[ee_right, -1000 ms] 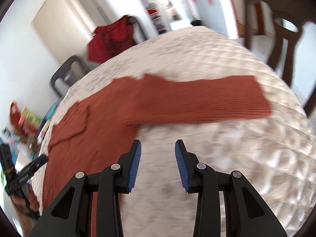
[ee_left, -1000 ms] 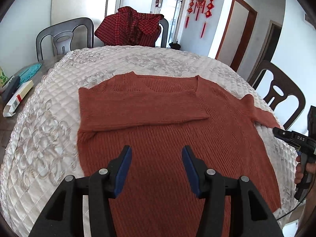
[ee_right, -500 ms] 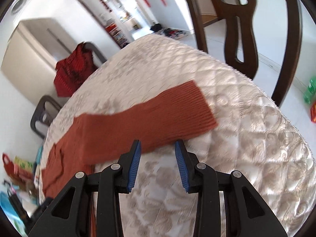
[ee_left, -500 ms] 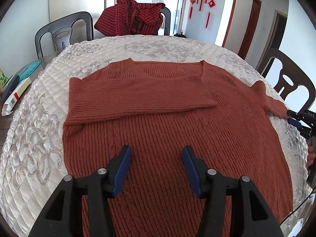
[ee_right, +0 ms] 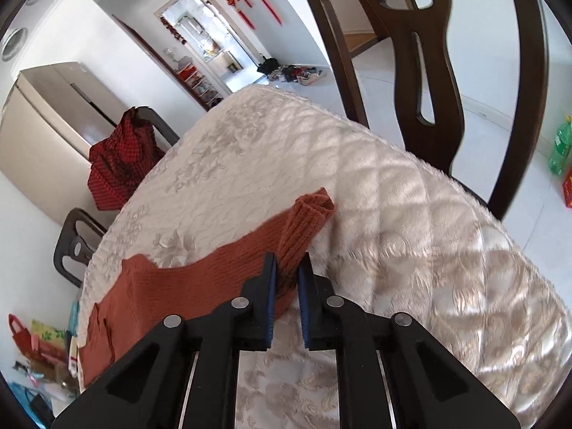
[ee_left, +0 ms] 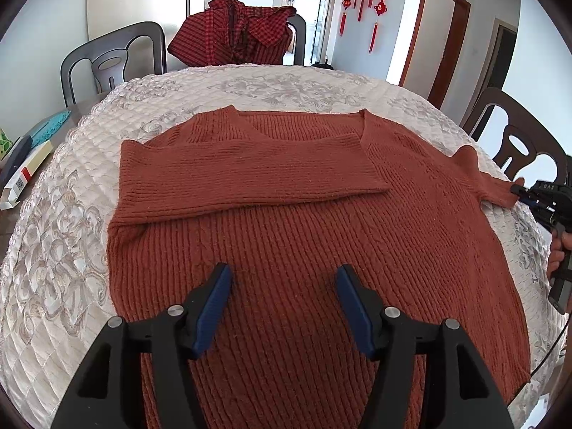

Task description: Fold small clothes

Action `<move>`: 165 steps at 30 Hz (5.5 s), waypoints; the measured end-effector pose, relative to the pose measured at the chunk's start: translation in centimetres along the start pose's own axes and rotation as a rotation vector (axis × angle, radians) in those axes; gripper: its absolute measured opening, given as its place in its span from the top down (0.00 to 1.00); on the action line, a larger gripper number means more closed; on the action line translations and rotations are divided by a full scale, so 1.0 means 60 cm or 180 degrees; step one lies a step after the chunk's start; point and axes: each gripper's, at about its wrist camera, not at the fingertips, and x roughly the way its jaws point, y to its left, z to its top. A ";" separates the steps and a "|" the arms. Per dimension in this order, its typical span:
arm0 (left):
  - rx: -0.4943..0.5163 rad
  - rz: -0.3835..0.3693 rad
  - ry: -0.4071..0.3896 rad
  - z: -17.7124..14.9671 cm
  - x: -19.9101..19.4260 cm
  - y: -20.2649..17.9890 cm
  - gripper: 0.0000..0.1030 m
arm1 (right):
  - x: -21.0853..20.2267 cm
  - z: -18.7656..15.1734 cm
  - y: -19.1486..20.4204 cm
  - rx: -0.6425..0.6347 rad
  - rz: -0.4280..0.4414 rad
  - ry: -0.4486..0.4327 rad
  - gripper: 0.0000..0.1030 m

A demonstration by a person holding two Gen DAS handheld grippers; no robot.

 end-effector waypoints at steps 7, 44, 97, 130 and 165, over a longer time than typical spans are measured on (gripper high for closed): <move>-0.0006 -0.0019 0.0001 0.000 0.000 0.000 0.37 | -0.046 0.004 0.101 -0.0455 0.0538 -0.0157 0.90; -0.0419 -0.1501 0.0343 0.060 0.056 -0.077 0.94 | 0.002 -0.202 0.213 -0.1726 0.1394 0.1032 0.59; 0.0103 -0.0693 -0.0010 0.117 0.062 -0.003 0.76 | 0.080 -0.097 0.265 -0.2017 0.0642 0.0612 0.83; 0.0001 0.0053 -0.0316 -0.039 -0.132 0.081 0.55 | -0.145 -0.139 0.206 -0.2166 0.1022 0.0511 0.57; -0.0868 -0.0459 -0.0152 -0.171 -0.157 0.109 0.90 | -0.123 -0.282 0.120 -0.1326 0.1572 0.1305 0.91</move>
